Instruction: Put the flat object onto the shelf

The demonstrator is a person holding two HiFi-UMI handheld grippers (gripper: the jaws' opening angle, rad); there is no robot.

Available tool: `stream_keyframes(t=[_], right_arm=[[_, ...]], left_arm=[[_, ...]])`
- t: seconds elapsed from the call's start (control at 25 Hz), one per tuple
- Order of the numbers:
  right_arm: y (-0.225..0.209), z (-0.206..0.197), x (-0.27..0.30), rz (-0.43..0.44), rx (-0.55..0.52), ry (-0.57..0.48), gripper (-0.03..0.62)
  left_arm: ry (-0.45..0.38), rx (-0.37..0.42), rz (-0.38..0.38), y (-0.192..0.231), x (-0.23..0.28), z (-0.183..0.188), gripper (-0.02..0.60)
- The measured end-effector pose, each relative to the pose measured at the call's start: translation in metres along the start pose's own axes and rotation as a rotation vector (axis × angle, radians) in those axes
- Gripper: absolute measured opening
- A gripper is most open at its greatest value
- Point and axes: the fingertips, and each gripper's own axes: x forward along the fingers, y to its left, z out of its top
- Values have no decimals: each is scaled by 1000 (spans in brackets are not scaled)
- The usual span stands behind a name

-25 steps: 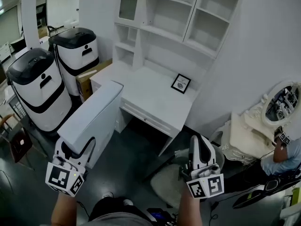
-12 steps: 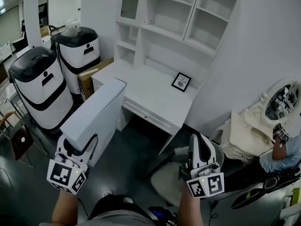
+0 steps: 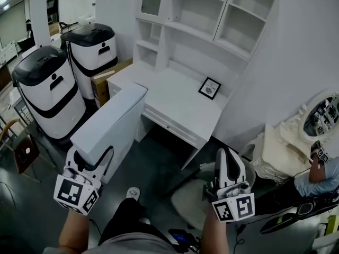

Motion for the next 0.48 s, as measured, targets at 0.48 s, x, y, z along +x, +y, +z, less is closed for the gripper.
stream_keyframes(t=[0.48], right_arm=[[-24,-27,52,-6,23,22,28]], left_arm=[[4,-12,-11,26,62,-8,256]])
